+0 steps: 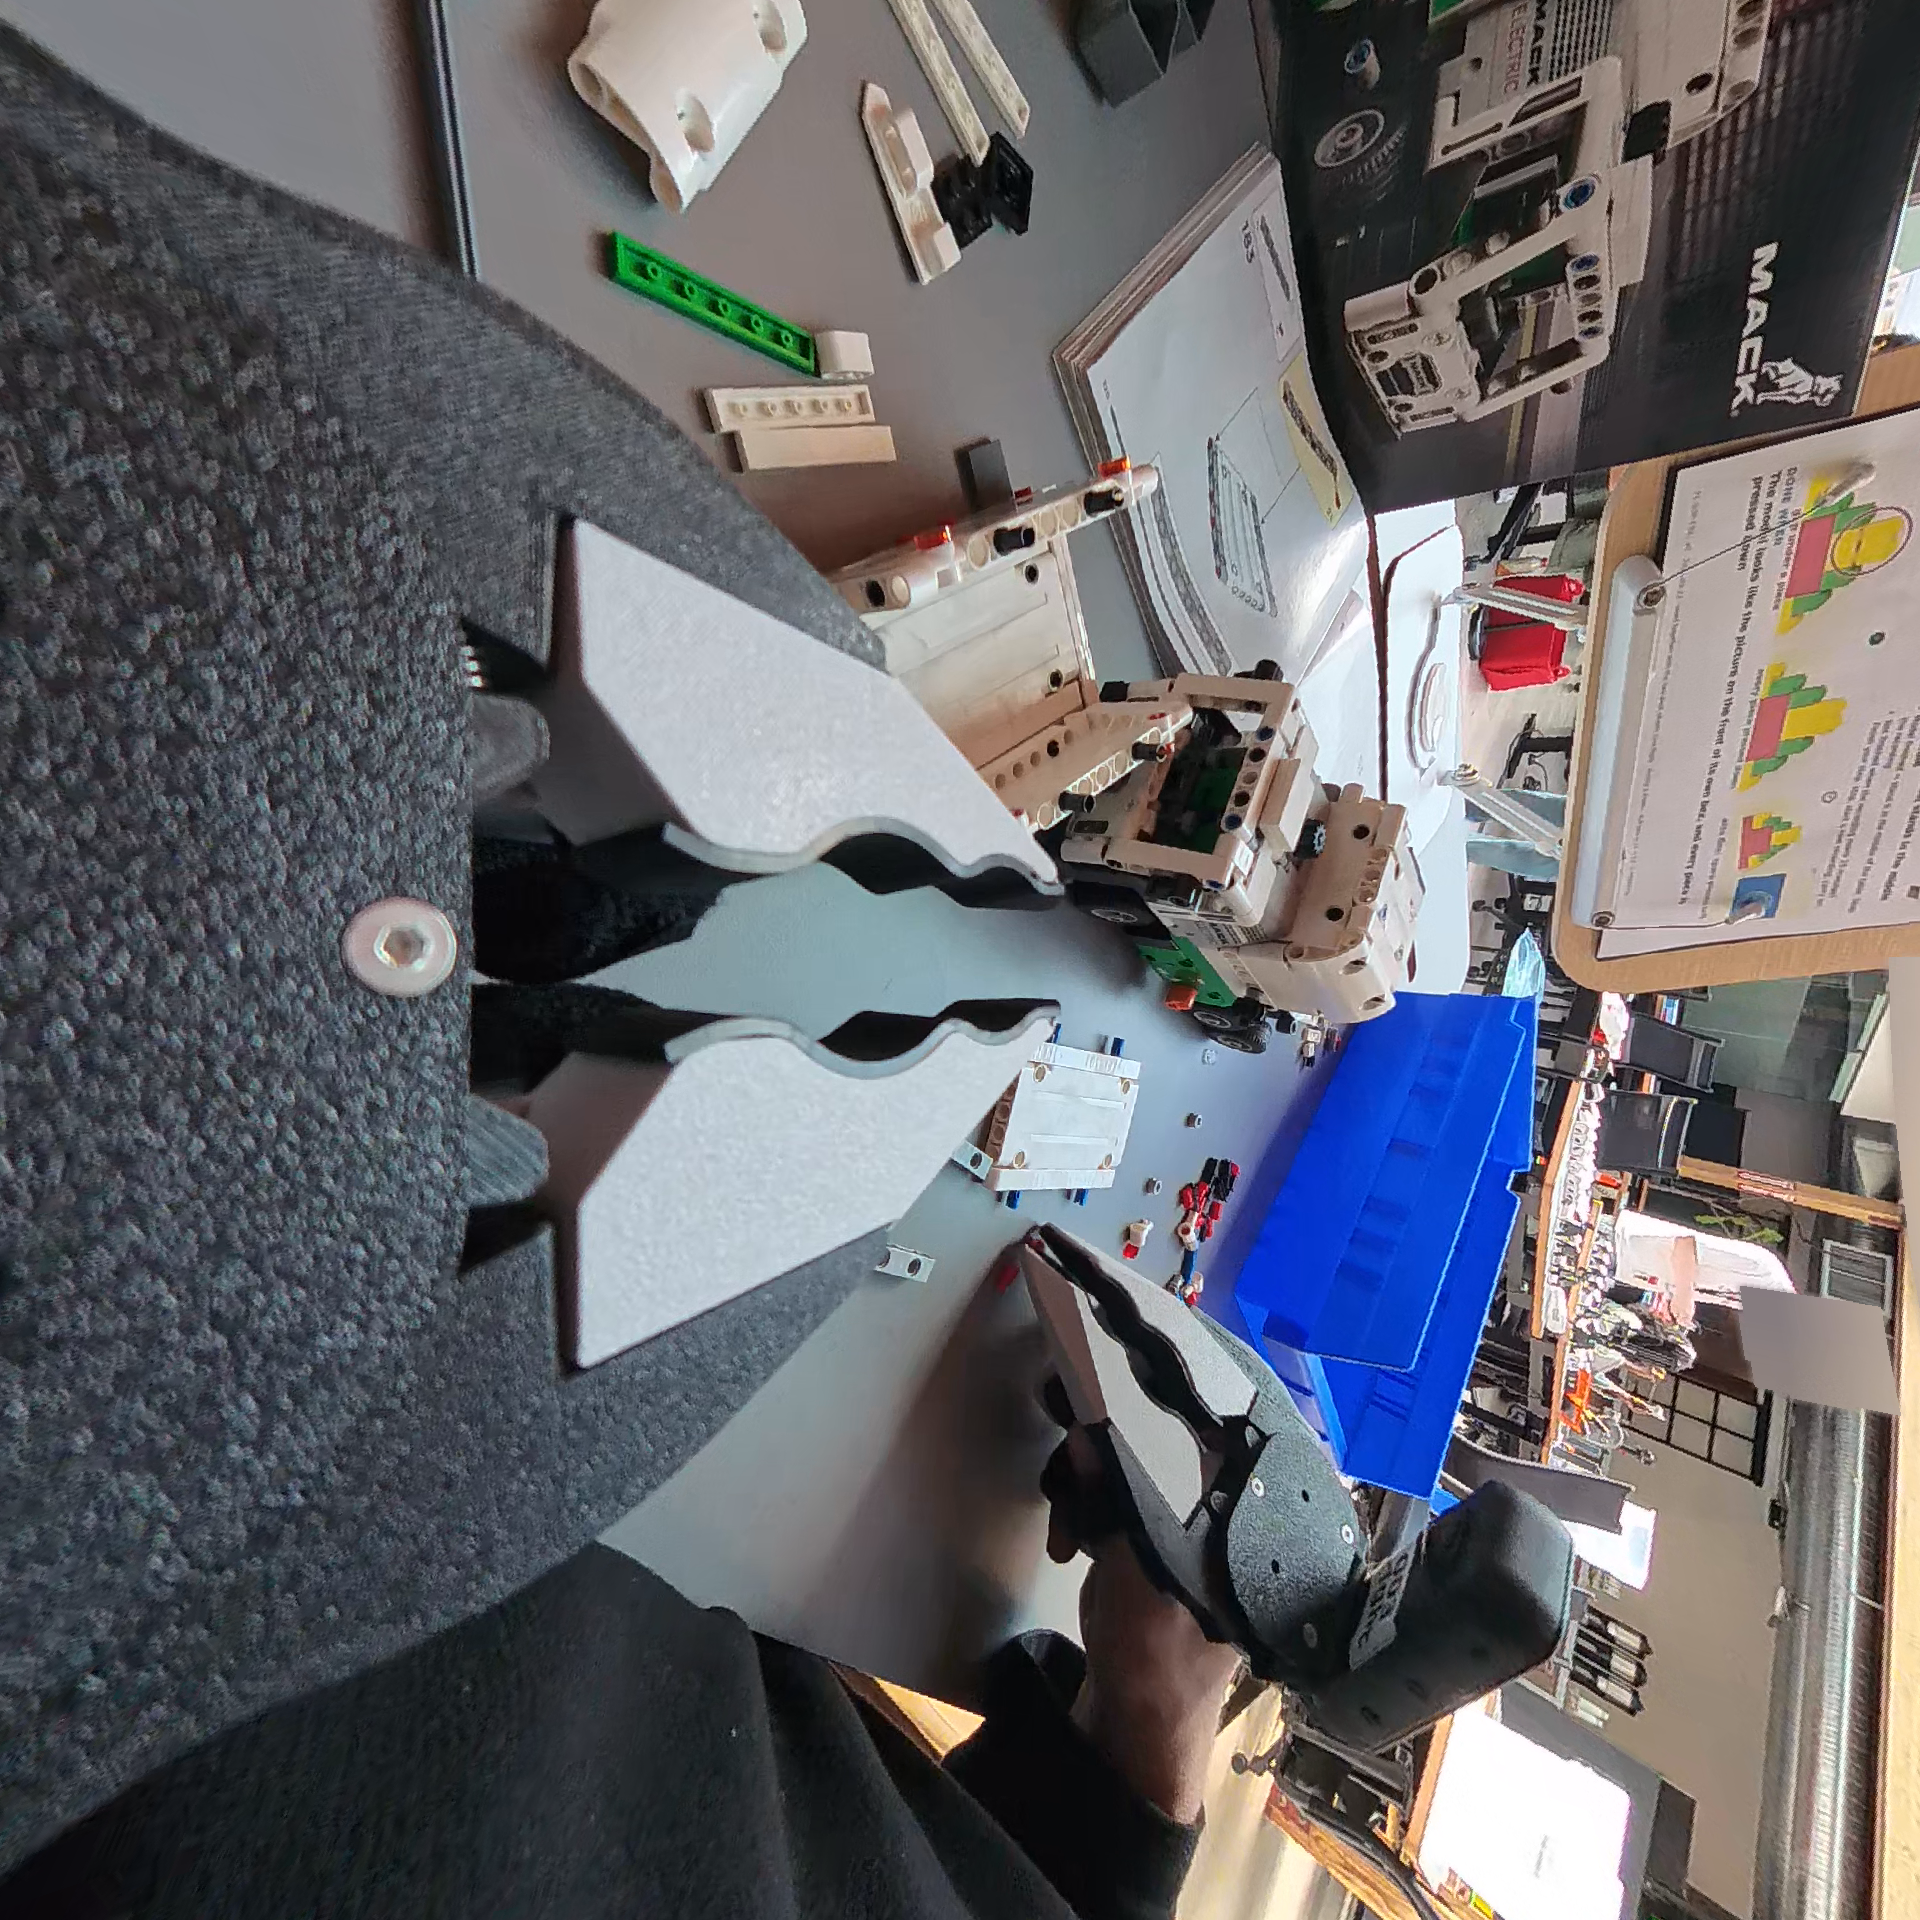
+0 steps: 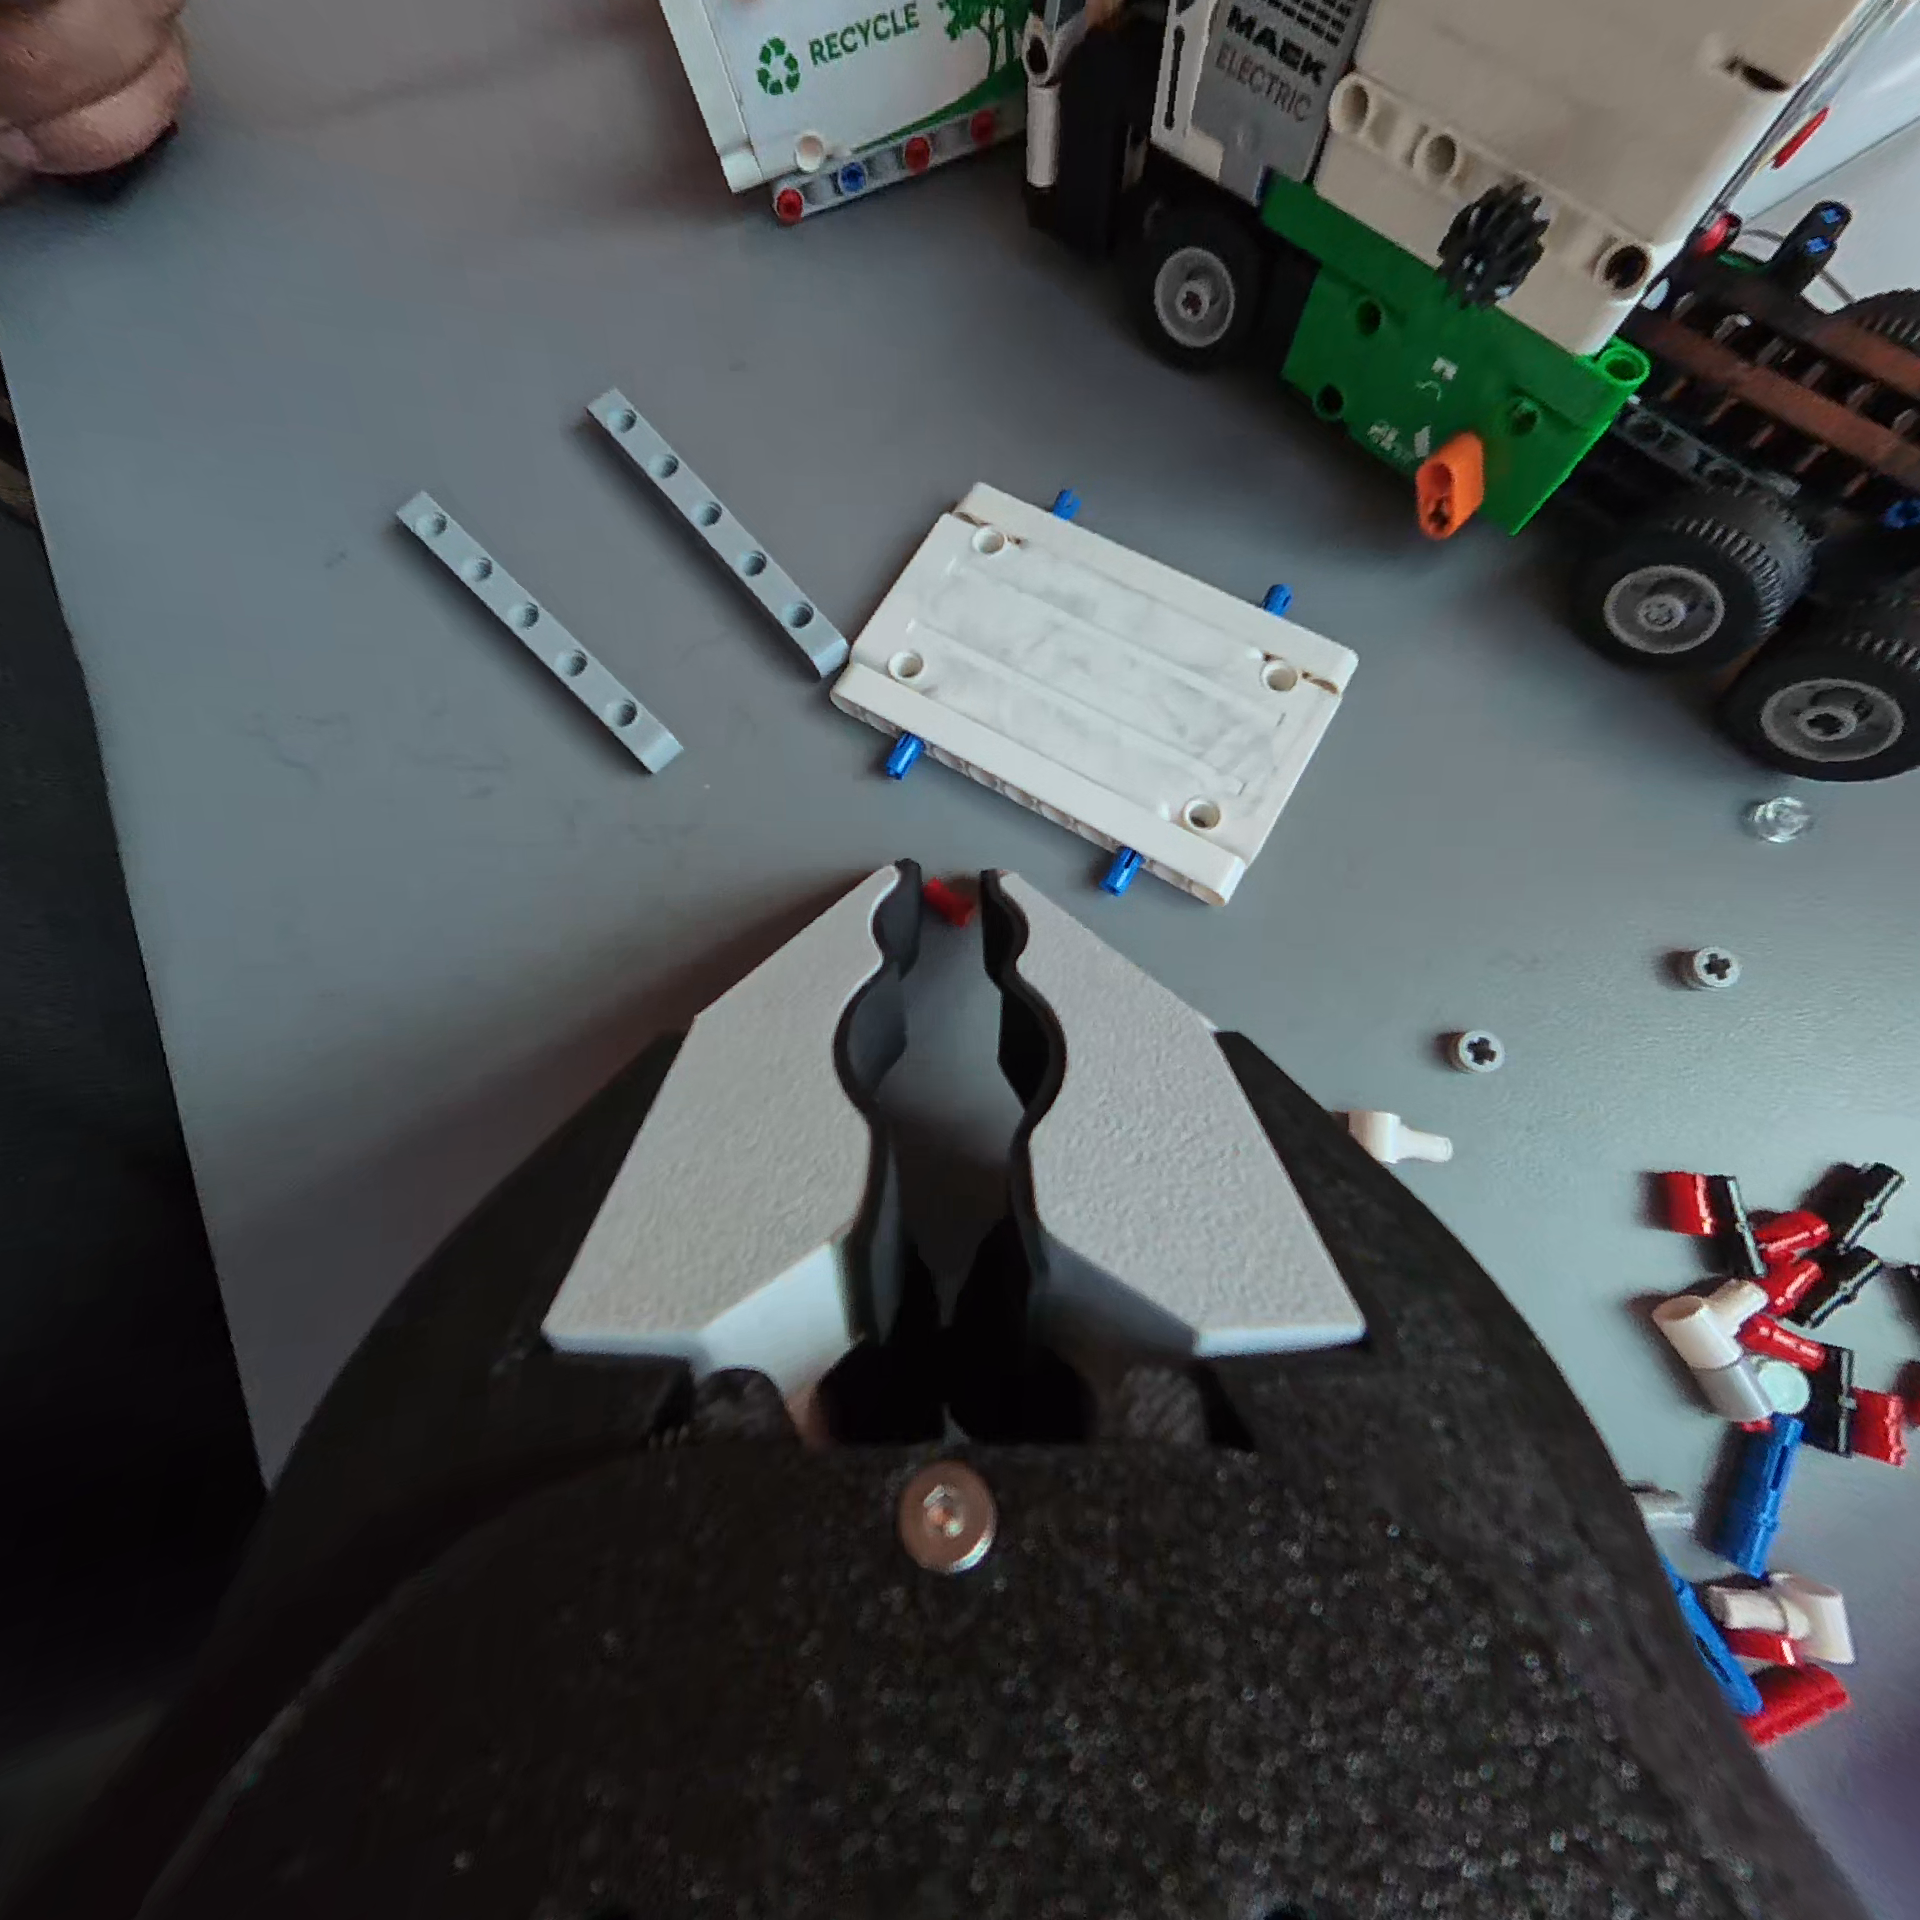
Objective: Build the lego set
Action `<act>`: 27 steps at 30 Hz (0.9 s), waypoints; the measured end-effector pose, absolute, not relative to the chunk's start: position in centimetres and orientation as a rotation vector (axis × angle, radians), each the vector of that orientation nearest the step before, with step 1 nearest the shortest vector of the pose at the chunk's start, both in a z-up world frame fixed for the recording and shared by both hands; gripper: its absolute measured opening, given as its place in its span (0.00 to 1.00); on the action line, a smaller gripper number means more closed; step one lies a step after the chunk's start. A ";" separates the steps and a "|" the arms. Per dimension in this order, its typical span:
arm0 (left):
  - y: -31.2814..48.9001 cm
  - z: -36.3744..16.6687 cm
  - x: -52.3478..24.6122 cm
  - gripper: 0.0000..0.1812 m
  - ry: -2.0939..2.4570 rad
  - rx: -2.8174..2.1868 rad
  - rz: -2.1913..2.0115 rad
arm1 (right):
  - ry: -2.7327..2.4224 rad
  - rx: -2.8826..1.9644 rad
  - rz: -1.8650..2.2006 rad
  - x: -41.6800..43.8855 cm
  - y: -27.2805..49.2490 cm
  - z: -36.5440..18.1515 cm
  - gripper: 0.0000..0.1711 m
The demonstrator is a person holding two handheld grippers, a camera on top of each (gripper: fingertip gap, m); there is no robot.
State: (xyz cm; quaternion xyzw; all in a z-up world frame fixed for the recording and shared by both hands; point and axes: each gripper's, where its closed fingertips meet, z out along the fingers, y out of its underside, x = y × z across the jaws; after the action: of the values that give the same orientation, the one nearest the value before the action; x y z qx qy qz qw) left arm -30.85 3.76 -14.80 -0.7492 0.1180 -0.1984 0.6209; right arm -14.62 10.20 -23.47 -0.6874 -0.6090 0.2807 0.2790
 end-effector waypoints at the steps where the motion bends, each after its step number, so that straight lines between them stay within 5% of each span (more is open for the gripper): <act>1: 3.8 -14.8 -30.9 0.08 0.271 -1.723 -0.455 | -1.621 -1.837 0.766 -14.6 10.3 -23.1 0.08; 11: 3.8 -14.9 -30.8 0.08 0.272 -1.731 -0.470 | -1.261 -1.939 0.361 -7.3 21.3 -21.3 0.09; 27: 3.9 -14.8 -31.0 0.08 0.259 -1.724 -0.458 | -1.375 -1.939 0.321 -7.3 21.8 -23.4 0.05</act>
State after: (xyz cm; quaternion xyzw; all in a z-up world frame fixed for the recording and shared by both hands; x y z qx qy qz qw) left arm -31.00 3.86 -14.82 -0.7501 0.1127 -0.1993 0.6204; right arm -7.27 21.81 -23.42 -0.7532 -0.5341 0.1246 0.3631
